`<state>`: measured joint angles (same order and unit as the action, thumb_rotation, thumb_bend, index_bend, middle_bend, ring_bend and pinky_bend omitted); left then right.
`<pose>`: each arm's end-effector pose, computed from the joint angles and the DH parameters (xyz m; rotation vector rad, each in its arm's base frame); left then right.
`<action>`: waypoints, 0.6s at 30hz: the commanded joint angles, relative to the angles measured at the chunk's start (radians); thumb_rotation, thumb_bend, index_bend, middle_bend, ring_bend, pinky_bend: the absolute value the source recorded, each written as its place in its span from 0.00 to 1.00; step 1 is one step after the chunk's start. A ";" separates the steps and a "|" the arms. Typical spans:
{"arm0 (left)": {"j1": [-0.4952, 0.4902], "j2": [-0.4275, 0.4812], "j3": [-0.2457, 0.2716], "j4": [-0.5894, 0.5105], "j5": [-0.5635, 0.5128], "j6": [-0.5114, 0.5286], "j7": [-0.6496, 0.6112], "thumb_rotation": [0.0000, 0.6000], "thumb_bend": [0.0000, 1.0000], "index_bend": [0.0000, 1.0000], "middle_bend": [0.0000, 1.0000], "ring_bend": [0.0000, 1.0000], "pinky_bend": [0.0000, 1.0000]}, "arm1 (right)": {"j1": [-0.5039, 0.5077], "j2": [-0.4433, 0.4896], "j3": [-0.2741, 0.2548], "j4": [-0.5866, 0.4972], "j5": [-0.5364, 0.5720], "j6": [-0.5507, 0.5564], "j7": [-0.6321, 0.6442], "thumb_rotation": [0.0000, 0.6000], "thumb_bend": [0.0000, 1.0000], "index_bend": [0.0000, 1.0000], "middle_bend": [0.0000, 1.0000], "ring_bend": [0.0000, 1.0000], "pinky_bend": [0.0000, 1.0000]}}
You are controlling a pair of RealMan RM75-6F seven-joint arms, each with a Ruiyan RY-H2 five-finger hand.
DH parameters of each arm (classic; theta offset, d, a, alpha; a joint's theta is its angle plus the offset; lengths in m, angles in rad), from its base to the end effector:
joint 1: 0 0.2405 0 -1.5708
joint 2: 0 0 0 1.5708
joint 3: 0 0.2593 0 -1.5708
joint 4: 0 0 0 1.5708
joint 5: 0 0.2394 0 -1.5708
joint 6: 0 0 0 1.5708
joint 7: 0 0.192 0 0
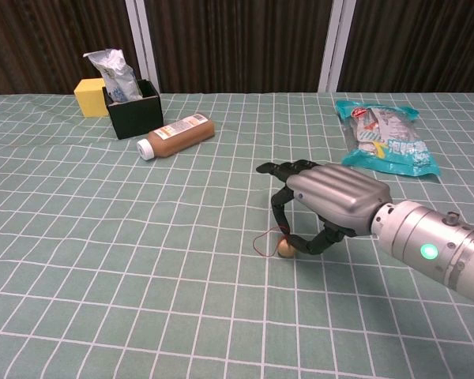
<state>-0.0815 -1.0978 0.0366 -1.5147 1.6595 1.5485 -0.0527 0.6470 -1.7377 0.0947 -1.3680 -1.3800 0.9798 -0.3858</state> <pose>-0.3263 0.2094 0.1336 -1.5520 -0.8149 -0.9167 -0.1273 -0.3310 -0.1316 2.0651 -0.7975 0.9478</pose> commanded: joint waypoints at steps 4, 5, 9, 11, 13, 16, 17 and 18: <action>0.001 0.002 -0.002 0.003 -0.003 0.003 -0.007 1.00 0.43 0.00 0.00 0.00 0.02 | 0.002 0.014 0.014 -0.080 -0.027 0.032 0.051 1.00 0.55 0.75 0.07 0.00 0.00; 0.001 0.002 -0.002 0.002 -0.003 0.003 -0.006 1.00 0.43 0.00 0.00 0.00 0.02 | 0.007 0.010 0.021 -0.097 -0.032 0.034 0.062 1.00 0.55 0.75 0.07 0.00 0.00; 0.002 0.000 -0.001 -0.002 0.005 0.008 0.001 1.00 0.43 0.00 0.00 0.00 0.02 | -0.001 0.052 0.008 -0.113 -0.037 0.047 0.018 1.00 0.55 0.75 0.08 0.00 0.00; 0.001 0.000 0.003 -0.001 0.012 0.008 0.000 1.00 0.43 0.00 0.00 0.00 0.02 | -0.030 0.105 -0.012 -0.139 -0.036 0.074 0.007 1.00 0.55 0.75 0.08 0.00 0.00; 0.000 -0.001 0.006 0.001 0.014 0.002 -0.001 1.00 0.43 0.00 0.00 0.00 0.02 | -0.057 0.160 -0.022 -0.177 -0.029 0.097 0.022 1.00 0.55 0.75 0.08 0.00 0.00; -0.003 -0.001 0.008 -0.002 0.010 -0.011 0.001 1.00 0.43 0.00 0.00 0.00 0.02 | -0.051 0.187 -0.006 -0.217 -0.011 0.083 0.031 1.00 0.55 0.75 0.08 0.00 0.00; -0.004 -0.001 0.008 -0.004 0.011 -0.011 0.003 1.00 0.43 0.00 0.00 0.00 0.02 | -0.042 0.182 0.000 -0.219 -0.011 0.076 0.028 1.00 0.55 0.75 0.08 0.00 0.00; -0.004 -0.001 0.007 -0.007 0.016 -0.007 0.006 1.00 0.43 0.00 0.00 0.00 0.02 | -0.031 0.168 0.006 -0.216 -0.015 0.069 0.022 1.00 0.55 0.75 0.08 0.00 0.00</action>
<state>-0.0851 -1.0988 0.0443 -1.5197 1.6721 1.5385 -0.0487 0.6072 -1.5601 0.0929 -1.5837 -1.3974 1.0556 -0.3605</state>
